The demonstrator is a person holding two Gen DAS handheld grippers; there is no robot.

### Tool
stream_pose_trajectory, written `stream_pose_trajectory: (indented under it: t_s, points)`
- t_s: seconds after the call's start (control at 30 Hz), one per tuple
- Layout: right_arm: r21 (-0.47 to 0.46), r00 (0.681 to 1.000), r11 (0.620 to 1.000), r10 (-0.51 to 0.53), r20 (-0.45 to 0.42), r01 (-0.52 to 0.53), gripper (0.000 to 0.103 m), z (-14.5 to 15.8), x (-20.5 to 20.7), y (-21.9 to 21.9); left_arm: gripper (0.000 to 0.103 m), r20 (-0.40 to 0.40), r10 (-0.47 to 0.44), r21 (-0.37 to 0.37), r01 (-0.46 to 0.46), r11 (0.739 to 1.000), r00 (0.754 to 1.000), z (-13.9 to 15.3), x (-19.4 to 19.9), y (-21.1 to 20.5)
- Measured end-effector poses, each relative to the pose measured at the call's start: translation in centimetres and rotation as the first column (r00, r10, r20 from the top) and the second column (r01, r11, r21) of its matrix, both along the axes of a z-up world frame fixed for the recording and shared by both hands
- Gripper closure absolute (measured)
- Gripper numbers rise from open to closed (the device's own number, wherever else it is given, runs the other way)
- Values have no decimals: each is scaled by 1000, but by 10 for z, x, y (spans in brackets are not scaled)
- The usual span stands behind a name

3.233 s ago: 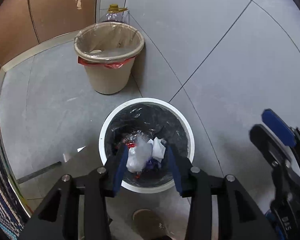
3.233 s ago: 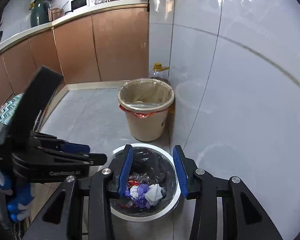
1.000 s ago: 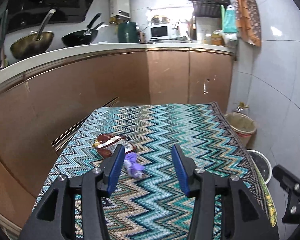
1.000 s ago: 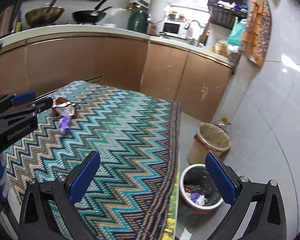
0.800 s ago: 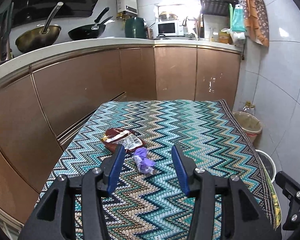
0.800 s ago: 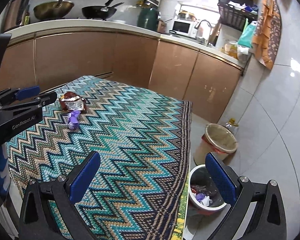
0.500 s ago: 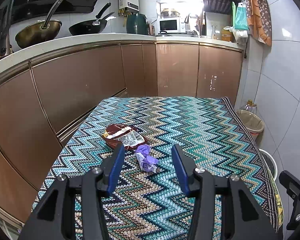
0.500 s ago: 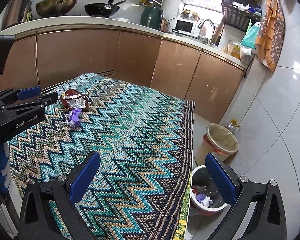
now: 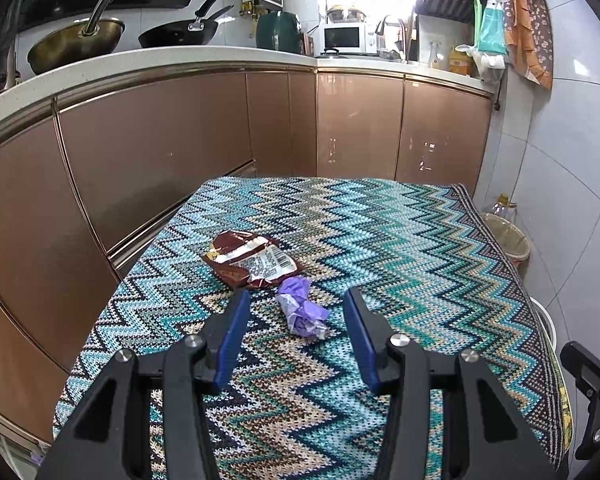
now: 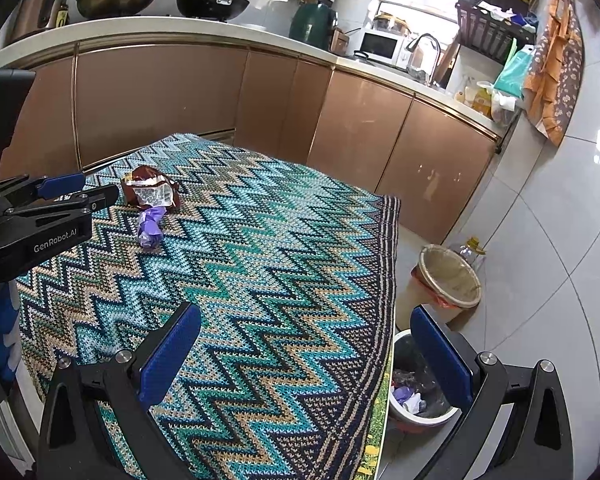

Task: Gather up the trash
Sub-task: 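Move both open tools back over the cloth toward the chip bag and glove, then grasp the brown chip bag with the left gripper while the right gripper grasps a purple glove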

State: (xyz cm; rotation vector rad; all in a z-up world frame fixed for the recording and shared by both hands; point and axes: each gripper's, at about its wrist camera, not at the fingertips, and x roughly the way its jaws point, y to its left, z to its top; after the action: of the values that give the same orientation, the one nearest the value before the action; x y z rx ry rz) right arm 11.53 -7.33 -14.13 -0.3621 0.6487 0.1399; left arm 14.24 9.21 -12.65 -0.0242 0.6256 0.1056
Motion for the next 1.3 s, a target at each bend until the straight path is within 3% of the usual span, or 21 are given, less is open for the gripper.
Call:
stream_pose_trajectory:
  t_s: [0.5,0.63,0.77,0.87,0.97,1.07,1.3]
  points:
    - [-55,994,994,89,-71,-93,0,-16,39,52,56,-50,88,-19,-89,996,995,-27,29,78]
    - [-52,986,988,138,-88,-143,0,-18,52,73,56,-64,79,-53,-83,995,995,-30,43,104]
    - [62,962,971,236,-138,-229,3,-20,70,91,56,-77,-13,-150,2,989,997,-29,61,126]
    - [177,930,941,319,-185,-288,6,-27,86,107,48,-90,-80,-200,61,978,993,-29,77,134]
    - [245,904,918,367,-221,-312,11,-40,101,124,47,-146,-126,-248,87,965,981,-40,106,141]
    - [272,884,907,390,-258,-321,24,-58,119,141,47,-196,-154,-292,93,952,968,-53,132,147]
    - [289,863,905,397,-312,-312,34,-83,147,159,50,-261,-159,-355,59,933,952,-78,166,155]
